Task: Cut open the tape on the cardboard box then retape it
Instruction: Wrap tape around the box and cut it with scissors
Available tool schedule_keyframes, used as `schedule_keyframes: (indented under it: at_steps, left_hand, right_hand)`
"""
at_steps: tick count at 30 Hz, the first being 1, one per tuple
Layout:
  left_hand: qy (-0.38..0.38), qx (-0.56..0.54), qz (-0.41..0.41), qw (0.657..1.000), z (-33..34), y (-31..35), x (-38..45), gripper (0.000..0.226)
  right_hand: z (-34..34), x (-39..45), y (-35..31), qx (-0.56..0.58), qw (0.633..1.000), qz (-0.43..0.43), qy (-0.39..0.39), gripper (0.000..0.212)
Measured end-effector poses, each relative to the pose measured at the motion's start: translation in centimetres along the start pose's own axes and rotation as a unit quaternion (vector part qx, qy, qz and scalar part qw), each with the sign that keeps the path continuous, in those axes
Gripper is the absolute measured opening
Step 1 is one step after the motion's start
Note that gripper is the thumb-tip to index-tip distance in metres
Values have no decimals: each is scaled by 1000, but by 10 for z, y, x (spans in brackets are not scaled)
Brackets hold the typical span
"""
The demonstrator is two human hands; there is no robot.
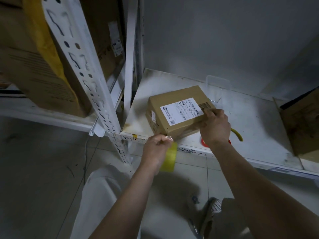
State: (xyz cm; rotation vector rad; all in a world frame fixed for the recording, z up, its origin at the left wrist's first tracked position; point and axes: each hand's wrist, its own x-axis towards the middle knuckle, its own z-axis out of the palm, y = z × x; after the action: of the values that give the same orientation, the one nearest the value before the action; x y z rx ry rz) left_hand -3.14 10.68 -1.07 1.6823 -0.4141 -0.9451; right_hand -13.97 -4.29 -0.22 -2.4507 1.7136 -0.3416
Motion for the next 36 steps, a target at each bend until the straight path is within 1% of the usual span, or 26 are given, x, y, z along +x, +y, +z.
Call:
schedule_keyframes:
  at_steps: [1,2,3,4,5,6,7,8,9,11,13,15,16,18,21,23,24,25,26,28,29,31,32,33,34,36]
  left_hand:
    - [13,-11,0,1000,0,2,-2,24]
    - [26,-12,2,1000,1,3,-2,26]
    - [35,-11,3,999,1,5,-3,28]
    - [41,-6,3,999,1,6,-4,28]
    - [42,1,4,999,1,7,-6,28]
    - [38,12,6,999,1,9,-8,28]
    - [31,23,8,999,1,11,-10,28]
    - [23,33,10,999,0,12,-11,28]
    - [14,46,13,999,-1,14,-12,27]
    - [6,73,18,997,-4,18,-15,20]
    - [1,93,20,995,-7,19,-17,7]
    - [-1,104,16,994,-8,21,-22,8]
    - [-3,83,3,997,-9,21,-24,5]
    - [-15,-6,-48,999,-11,22,-27,15]
    - [-44,-143,-125,981,-13,29,-34,20]
    - [-13,-172,-144,974,-17,26,-32,43]
    - [6,-163,-137,977,-21,26,-31,44]
    - [8,-145,-132,981,-25,27,-31,37]
    - [-9,-127,-133,983,-26,26,-30,31]
    - [-69,-90,-152,982,-28,28,-32,35]
    - [-94,-74,-152,981,-28,30,-34,31]
    - [-114,-69,-128,983,-26,32,-38,8]
    - [-110,-75,-116,984,-25,34,-40,5]
    - [-99,-75,-106,987,-26,38,-41,8]
    - [-88,-58,-90,990,-26,39,-40,11]
    - [-68,-4,-67,995,-30,44,-34,16]
  right_hand:
    - [-2,-4,-1,41,999,-4,22,42]
    - [-6,-9,-5,121,992,0,35,32]
    - [-14,-14,-11,227,974,15,13,19]
    - [-21,-19,-18,338,939,31,-46,10]
    - [-29,-23,-25,417,900,35,-120,10]
    - [-36,-28,-31,445,872,23,-203,10]
    - [-41,-32,-36,437,855,-1,-278,7]
    - [-42,-35,-39,413,849,-25,-329,5]
    - [-41,-39,-41,391,851,-42,-349,7]
    - [-34,-44,-42,374,862,-42,-340,13]
    - [-31,-47,-44,369,871,-38,-322,19]
    - [-28,-49,-45,340,892,-47,-293,23]
    - [-27,-50,-47,322,905,-53,-274,23]
    - [-28,-53,-53,293,923,-59,-243,23]
    - [-29,-56,-60,281,933,-65,-216,22]
    - [-29,-55,-60,286,936,-58,-197,24]
    - [-28,-54,-60,287,937,-55,-190,25]
    - [-27,-54,-60,286,938,-54,-189,26]
    - [-27,-54,-61,285,938,-53,-191,26]
    - [-25,-54,-65,287,938,-51,-187,24]
    - [-26,-53,-68,285,940,-54,-181,21]
    - [-27,-49,-71,271,948,-65,-156,15]
    - [-28,-47,-71,261,952,-68,-144,16]
    - [-29,-45,-70,247,957,-70,-135,19]
    - [-29,-43,-69,231,962,-72,-129,21]
    - [-31,-40,-69,214,967,-70,-119,16]
